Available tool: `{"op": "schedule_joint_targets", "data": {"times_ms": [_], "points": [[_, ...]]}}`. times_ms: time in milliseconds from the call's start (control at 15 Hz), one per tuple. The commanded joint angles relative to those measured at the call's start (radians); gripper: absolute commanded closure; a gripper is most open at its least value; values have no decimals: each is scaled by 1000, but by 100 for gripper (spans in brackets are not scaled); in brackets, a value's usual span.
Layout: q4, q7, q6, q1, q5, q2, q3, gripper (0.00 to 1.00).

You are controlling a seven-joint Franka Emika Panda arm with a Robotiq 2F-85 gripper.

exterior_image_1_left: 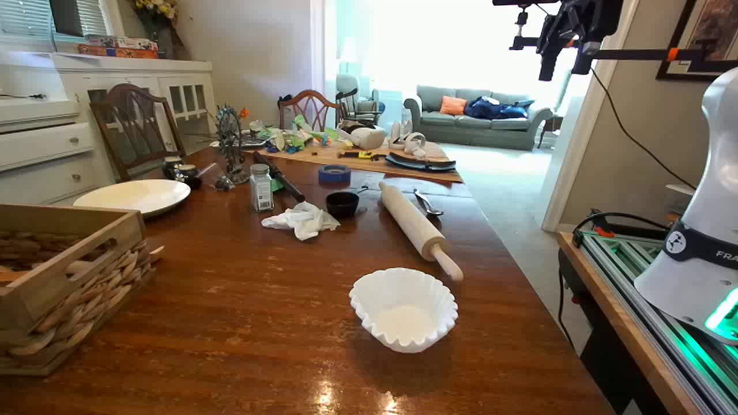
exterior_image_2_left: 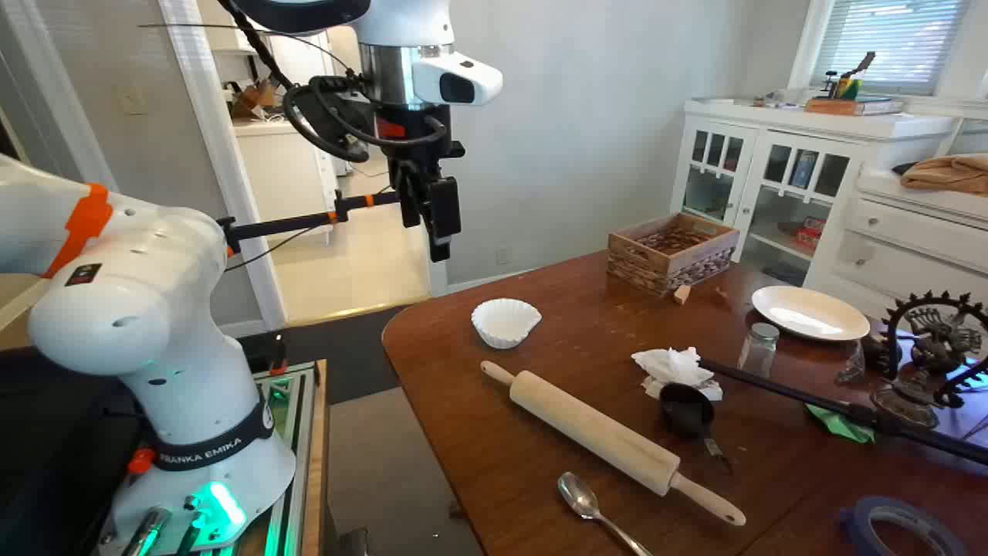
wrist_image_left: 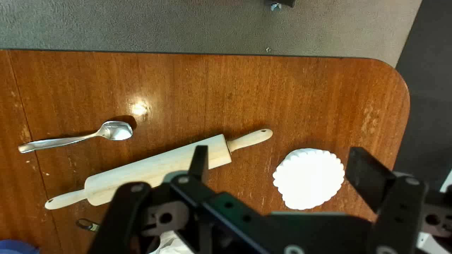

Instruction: Use the spoon to scoop some contents in the small pot

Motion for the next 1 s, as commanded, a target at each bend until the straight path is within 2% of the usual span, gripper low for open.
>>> {"op": "schedule_joint_targets", "data": {"times_ms": [0,333,533,933], "points": [[2,2,-2,3,-1,0,-2,0],[2,2,-2,3,-1,0,-2,0],[36,101,105,-48,-1,145,-14,0],[153,208,314,-141,30,483,-93,0]]}}
